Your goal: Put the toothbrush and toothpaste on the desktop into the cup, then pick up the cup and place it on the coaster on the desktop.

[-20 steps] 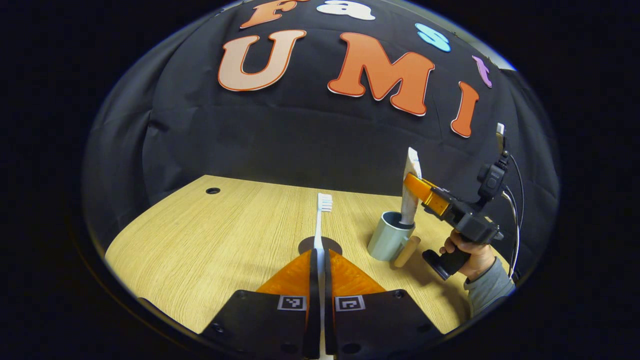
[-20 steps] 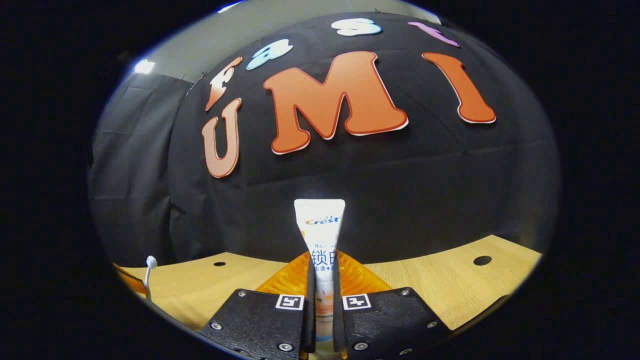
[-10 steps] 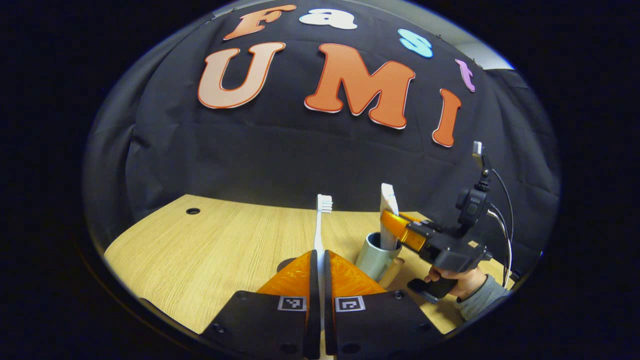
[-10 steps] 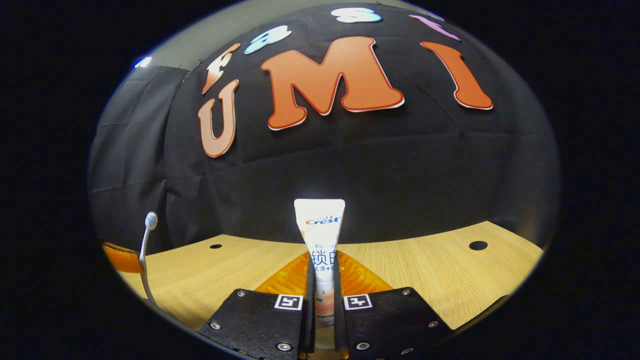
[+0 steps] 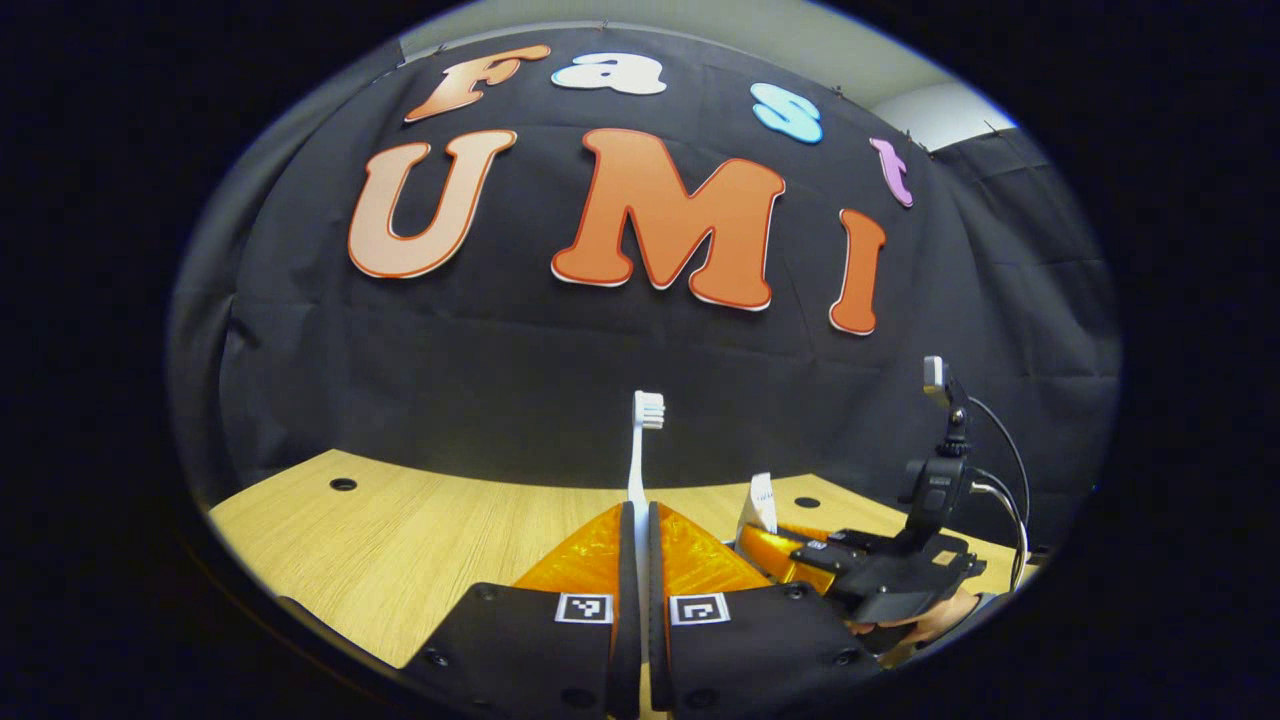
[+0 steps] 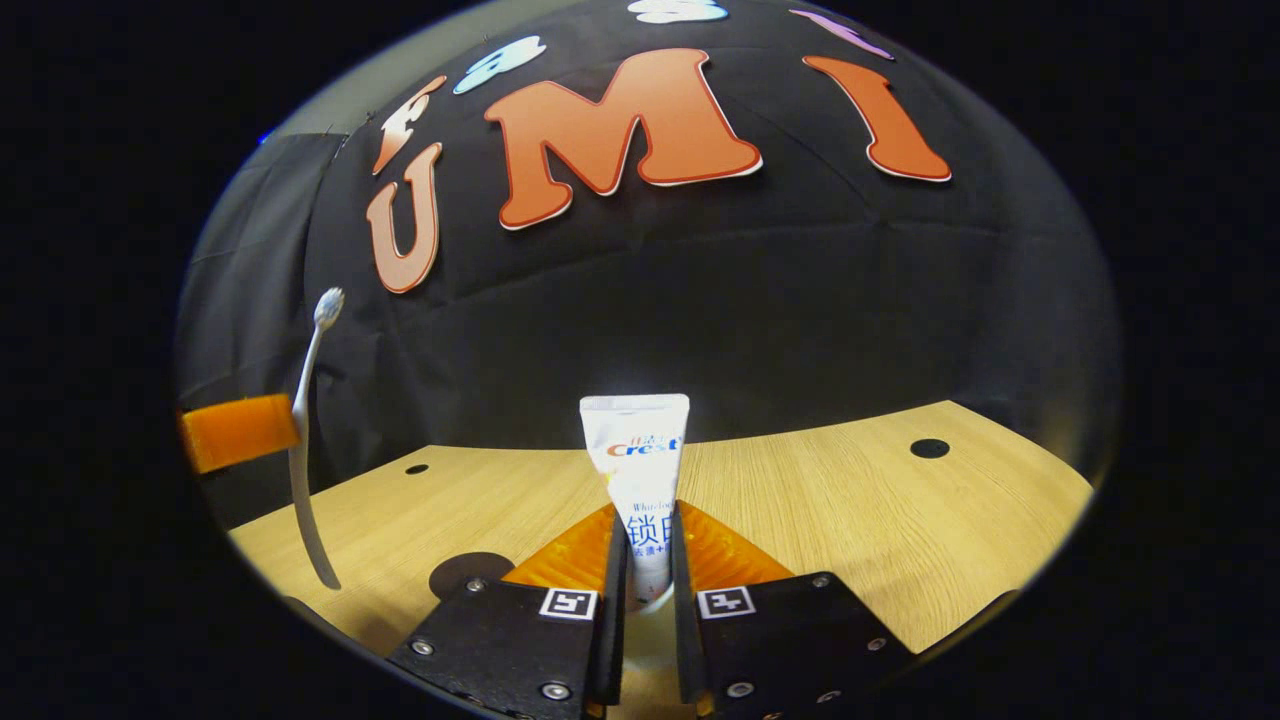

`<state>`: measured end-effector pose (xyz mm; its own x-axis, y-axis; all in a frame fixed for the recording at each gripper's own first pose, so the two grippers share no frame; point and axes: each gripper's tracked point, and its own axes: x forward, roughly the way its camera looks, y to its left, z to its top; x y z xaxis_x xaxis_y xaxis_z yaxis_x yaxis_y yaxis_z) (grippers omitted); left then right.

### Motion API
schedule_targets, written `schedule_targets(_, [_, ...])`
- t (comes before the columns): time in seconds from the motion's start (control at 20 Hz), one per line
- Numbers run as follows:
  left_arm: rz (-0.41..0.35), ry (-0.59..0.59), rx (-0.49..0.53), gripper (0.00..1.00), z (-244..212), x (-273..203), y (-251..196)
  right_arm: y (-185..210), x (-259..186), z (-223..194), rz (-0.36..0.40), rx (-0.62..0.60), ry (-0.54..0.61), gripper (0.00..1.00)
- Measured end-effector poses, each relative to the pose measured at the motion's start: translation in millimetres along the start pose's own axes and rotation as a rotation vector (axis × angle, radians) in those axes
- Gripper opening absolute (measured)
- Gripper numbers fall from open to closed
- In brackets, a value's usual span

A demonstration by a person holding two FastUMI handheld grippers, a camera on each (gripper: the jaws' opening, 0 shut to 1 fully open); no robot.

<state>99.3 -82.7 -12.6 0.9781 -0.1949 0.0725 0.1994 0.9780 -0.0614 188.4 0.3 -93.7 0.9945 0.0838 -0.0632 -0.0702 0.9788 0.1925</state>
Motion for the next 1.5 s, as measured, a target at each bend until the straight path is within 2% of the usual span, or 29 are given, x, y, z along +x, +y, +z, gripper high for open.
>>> schedule_targets(0.15, [-0.018,-0.063,-0.015,0.07,12.0,13.7,-13.9,-6.0,-10.6,-2.3,-0.015,-0.030,0.023,0.29])
schedule_targets(0.35, [-0.055,-0.118,-0.054,0.07,15.8,34.0,-30.5,-13.4,-33.4,10.9,-0.025,-0.047,-0.009,0.42])
schedule_targets(0.4, [-0.064,-0.128,-0.072,0.07,16.2,39.2,-34.5,-16.7,-41.1,15.0,-0.032,-0.045,-0.017,0.48])
schedule_targets(0.5, [-0.091,-0.135,-0.118,0.07,11.3,48.8,-39.9,-25.8,-58.2,20.7,-0.044,-0.035,-0.033,0.57])
schedule_targets(0.8, [-0.134,-0.145,-0.212,0.07,2.8,76.7,-65.8,-60.2,-97.8,26.0,-0.100,-0.028,-0.040,0.71])
schedule_targets(1.05, [-0.100,-0.143,-0.228,0.07,-14.6,98.8,-67.6,-72.5,-117.5,25.8,-0.124,-0.033,-0.044,0.74])
schedule_targets(1.35, [-0.063,-0.030,-0.225,0.10,-60.3,101.5,-64.3,-71.5,-119.5,11.1,-0.137,-0.045,0.014,0.74])
schedule_targets(1.5, [-0.098,0.002,-0.189,0.12,-64.1,92.8,-64.1,-57.3,-114.9,10.5,-0.119,-0.040,0.042,0.74])
